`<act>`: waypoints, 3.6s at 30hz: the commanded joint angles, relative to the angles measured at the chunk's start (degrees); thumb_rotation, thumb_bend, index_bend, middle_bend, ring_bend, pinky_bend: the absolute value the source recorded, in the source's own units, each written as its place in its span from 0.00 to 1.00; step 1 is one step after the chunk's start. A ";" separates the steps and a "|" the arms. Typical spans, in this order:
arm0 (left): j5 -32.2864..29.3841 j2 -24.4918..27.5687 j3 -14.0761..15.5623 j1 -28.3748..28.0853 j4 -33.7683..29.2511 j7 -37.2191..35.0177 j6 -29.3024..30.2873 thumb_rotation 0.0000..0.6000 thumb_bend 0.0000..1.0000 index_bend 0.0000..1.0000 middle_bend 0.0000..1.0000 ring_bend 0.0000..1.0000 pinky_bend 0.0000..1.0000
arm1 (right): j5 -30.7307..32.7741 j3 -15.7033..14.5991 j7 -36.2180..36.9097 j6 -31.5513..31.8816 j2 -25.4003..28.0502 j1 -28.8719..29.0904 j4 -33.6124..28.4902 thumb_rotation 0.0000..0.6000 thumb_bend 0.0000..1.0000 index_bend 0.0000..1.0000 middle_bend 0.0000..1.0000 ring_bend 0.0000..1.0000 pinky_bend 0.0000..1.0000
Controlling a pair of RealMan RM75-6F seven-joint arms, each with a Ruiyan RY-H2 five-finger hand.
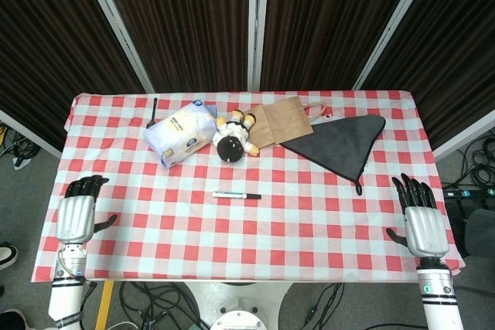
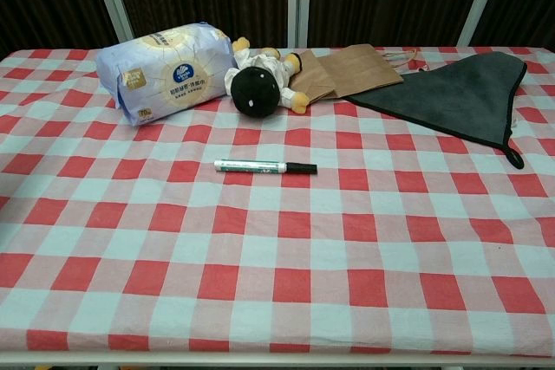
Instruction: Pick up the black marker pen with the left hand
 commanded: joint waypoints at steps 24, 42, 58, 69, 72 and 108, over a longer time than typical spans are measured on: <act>-17.20 -6.69 -13.23 -22.87 -8.89 25.31 -25.63 1.00 0.13 0.39 0.41 0.34 0.46 | 8.34 9.34 -3.51 -9.37 3.78 8.93 -6.63 1.00 0.00 0.00 0.00 0.00 0.00; -39.42 -21.93 -17.73 -40.18 2.63 39.95 -25.21 1.00 0.19 0.51 0.51 0.48 0.60 | 11.37 8.44 -7.65 -8.21 1.73 10.48 -5.27 1.00 0.00 0.00 0.00 0.00 0.00; -47.89 -25.91 -17.05 -45.67 10.50 42.67 -25.12 1.00 0.19 0.47 0.51 0.47 0.60 | 11.25 7.46 -4.34 -8.14 2.55 9.99 -3.64 1.00 0.00 0.00 0.00 0.00 0.00; -46.33 -27.77 -14.06 -47.19 14.94 42.90 -25.76 1.00 0.19 0.48 0.51 0.47 0.60 | 10.92 7.00 -3.01 -8.22 2.40 9.97 -2.80 1.00 0.00 0.00 0.00 0.00 0.00; -46.17 -28.09 -13.45 -47.12 15.87 42.78 -26.05 1.00 0.19 0.48 0.51 0.47 0.60 | 10.87 6.84 -2.61 -8.25 2.35 9.89 -2.50 1.00 0.00 0.00 0.00 0.00 0.00; -46.81 -20.74 -16.82 -46.77 5.34 37.45 -26.99 1.00 0.43 0.54 0.56 0.52 0.63 | 2.34 7.25 0.85 -5.94 -0.38 12.10 -0.05 1.00 0.02 0.00 0.11 0.00 0.03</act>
